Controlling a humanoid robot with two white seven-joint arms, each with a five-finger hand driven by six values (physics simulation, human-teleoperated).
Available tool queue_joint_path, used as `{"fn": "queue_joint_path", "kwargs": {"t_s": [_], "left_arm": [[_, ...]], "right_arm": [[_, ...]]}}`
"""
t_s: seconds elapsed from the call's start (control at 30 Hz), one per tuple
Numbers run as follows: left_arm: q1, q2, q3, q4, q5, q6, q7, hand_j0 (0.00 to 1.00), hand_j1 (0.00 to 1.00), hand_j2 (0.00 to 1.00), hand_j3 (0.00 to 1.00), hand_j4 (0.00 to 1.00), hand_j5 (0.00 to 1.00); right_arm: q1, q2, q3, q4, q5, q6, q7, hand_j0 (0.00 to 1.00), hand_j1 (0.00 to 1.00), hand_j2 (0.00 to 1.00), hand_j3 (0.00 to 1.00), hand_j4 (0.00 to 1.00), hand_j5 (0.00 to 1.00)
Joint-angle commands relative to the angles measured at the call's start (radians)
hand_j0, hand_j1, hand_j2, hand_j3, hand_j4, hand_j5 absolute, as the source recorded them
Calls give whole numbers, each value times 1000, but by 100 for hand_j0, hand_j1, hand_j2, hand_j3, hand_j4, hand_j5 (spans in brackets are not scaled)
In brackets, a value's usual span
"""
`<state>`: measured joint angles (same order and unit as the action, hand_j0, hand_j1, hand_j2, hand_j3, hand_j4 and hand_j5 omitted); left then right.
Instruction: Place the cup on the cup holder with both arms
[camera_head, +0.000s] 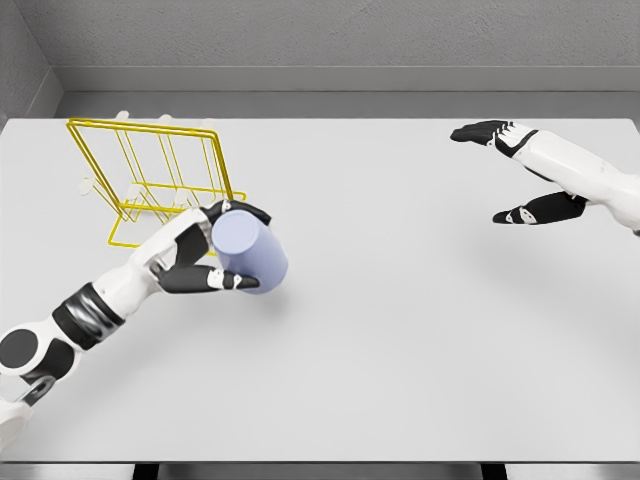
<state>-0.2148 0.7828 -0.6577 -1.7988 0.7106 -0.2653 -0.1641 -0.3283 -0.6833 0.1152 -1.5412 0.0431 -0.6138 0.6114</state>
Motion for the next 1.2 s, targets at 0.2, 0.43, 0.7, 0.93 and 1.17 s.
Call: {"fn": "queue_joint_path", "kwargs": {"t_s": [0.2,0.43,0.7,0.93,1.17], "left_arm": [[-5,85,24,-2,38,-92,0,65,65,65,65,65,65],[-6,138,52,-1,56,-106,2,65,65,65,65,65,65],[-20,179,79,-2,84,-130,2,66,66,66,66,66,66],[-20,199,102,-1,93,-130,2,65,65,65,65,65,65],[-20,225,124,-1,118,-130,2,66,66,66,66,66,66]], "right_arm": [[0,-1,0,0,-8,3,-1,100,100,100,100,100,100],[2,-1,0,0,-8,3,-1,100,100,100,100,100,100],[6,-1,-2,-2,-9,3,-1,100,100,100,100,100,100],[8,-2,-2,-2,-9,3,-1,100,100,100,100,100,100],[8,-2,-2,0,-9,3,-1,100,100,100,100,100,100]]}}
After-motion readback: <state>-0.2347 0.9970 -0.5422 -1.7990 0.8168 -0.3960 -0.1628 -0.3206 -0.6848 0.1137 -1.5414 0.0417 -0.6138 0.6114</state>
